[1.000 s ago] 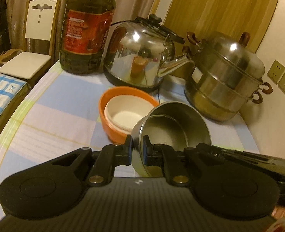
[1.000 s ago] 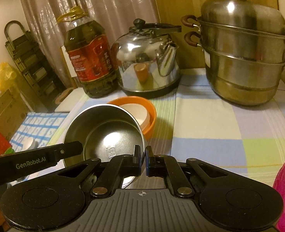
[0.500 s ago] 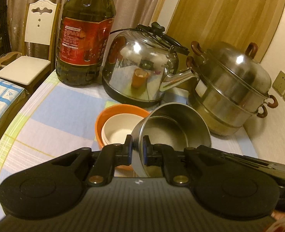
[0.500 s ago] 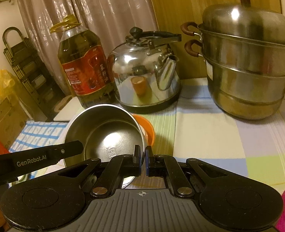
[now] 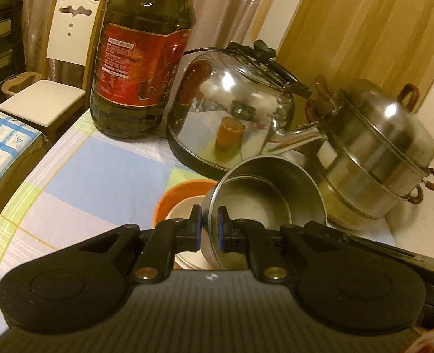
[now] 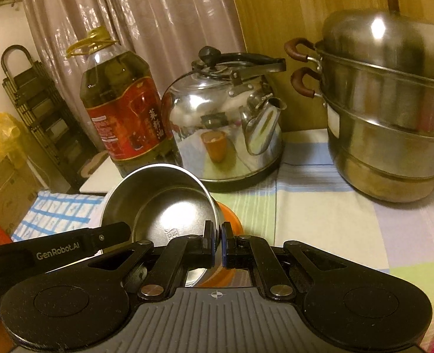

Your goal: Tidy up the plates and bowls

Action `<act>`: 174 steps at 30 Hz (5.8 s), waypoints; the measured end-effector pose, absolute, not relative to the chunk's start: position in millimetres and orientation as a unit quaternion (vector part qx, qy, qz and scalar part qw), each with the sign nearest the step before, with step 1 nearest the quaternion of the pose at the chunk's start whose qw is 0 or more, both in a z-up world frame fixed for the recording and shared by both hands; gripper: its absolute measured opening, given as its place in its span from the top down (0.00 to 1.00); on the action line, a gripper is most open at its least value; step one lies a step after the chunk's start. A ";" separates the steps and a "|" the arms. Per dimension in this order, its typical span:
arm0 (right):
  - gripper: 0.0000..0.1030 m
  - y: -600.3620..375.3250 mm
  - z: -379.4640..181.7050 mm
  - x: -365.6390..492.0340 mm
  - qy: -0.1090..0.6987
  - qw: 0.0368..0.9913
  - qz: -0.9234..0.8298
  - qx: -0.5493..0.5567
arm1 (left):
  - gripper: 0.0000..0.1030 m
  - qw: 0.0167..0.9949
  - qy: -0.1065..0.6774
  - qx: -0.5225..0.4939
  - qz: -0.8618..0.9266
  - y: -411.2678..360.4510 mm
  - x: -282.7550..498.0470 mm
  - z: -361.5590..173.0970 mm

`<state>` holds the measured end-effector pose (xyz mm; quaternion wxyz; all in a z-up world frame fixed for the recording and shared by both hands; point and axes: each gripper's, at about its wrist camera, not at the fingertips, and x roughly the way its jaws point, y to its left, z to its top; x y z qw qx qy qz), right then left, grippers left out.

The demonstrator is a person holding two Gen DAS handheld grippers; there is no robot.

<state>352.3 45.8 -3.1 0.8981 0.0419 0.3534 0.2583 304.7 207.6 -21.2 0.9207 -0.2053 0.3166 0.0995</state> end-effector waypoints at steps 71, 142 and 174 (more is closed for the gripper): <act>0.90 40.4 -44.9 395.8 0.386 0.866 0.279 0.151 | 0.79 0.906 0.323 -0.250 0.113 232.1 321.0 -43.4; 0.47 33.0 -63.1 406.2 0.428 0.863 0.230 0.138 | 0.68 0.895 0.306 -0.311 0.089 260.1 318.5 -53.8; 0.47 28.9 -72.5 411.2 0.448 0.854 0.224 0.138 | 0.47 0.907 0.339 -0.217 0.119 247.3 333.5 -54.9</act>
